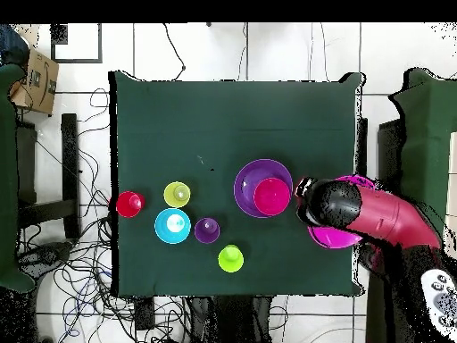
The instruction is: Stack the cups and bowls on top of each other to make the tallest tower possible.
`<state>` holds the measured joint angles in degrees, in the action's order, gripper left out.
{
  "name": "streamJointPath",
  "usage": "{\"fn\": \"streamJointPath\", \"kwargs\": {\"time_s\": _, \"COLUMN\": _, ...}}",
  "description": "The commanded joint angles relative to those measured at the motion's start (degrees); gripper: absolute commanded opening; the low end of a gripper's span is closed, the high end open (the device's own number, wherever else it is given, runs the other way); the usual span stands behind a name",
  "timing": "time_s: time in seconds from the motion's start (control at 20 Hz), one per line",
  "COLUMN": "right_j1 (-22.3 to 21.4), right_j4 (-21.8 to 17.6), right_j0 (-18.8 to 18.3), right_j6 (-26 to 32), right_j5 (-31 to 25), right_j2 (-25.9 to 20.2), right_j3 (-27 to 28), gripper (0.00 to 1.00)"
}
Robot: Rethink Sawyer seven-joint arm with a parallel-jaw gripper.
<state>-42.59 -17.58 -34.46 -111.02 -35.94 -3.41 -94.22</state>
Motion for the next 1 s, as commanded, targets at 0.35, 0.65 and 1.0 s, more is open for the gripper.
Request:
{"fn": "streamJointPath", "kwargs": {"time_s": 0.35, "right_j1": -4.8, "right_j4": 5.9, "right_j0": 5.4, "right_j6": -4.6, "right_j5": -7.9, "right_j2": -3.4, "right_j3": -3.7, "gripper": 0.00}}
{"fn": "streamJointPath", "kwargs": {"time_s": 0.65, "right_j1": -5.3, "right_j4": 8.1, "right_j0": 9.0, "right_j6": -8.3, "right_j5": -5.4, "right_j2": -1.9, "right_j3": -5.3, "gripper": 0.00}}
{"fn": "streamJointPath", "kwargs": {"time_s": 1.0, "right_j1": -4.0, "right_j4": 10.6, "right_j0": 12.5, "right_j6": -10.8, "right_j5": -2.4, "right_j2": -0.8, "right_j3": -6.6, "gripper": 0.00}}
